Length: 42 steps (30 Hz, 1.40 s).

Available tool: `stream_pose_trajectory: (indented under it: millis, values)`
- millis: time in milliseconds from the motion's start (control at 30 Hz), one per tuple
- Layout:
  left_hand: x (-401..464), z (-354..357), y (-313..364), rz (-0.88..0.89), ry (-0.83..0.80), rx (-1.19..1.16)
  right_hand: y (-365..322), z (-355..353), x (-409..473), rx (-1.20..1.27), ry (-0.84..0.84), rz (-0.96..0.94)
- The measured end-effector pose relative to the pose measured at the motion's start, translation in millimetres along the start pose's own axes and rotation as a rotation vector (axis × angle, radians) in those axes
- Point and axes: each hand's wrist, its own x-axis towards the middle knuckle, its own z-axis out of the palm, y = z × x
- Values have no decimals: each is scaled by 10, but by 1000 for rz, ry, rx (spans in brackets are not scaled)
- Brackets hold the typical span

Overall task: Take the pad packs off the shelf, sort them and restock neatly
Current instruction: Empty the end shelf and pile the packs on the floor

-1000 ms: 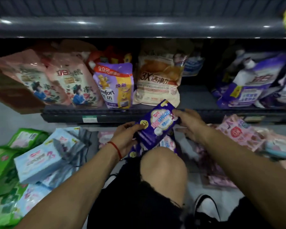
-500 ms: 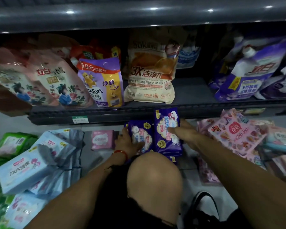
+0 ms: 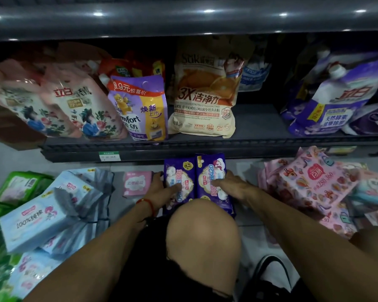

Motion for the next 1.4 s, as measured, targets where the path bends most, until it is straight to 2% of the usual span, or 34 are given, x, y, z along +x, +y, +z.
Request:
stream_pose_trajectory:
  millis: [100, 233, 433, 567, 700, 767, 867, 1033, 1200, 1300, 1400]
  values:
    - [-30, -45, 59, -9, 5, 1, -122, -52, -175, 10, 62, 1]
    - [-251, -294, 184, 37, 125, 127, -291, -183, -373, 92, 182, -54]
    - [-856, -971, 802, 344, 262, 178, -921, -243, -1050, 79, 247, -454]
    - [-1284, -1518, 1469, 574, 409, 174, -1593, -136, -1696, 39, 308, -800]
    - [-1517, -2166, 2067, 745, 617, 207, -2556, -20, -2264, -75, 566, -1186]
    - [-1582, -2493, 2293, 788, 726, 252, -3063, 27, -2349, -144, 658, -1294]
    - [-1560, -2992, 2543, 797, 864, 332, -3723, 103, -2256, -365, 672, -1256]
    - [-1335, -3671, 2838, 731, 983, 533, -4304, 199, -1860, -740, 615, -996]
    - [-1043, -4282, 3273, 662, 1095, 671, -4591, 177, -1520, -864, 675, -898]
    - [-751, -4577, 3558, 521, 1032, 754, -4569, 270, -1444, -893, 849, -901]
    - [-379, -4805, 3767, 349, 889, 934, -4550, 299, -1419, -910, 912, -901]
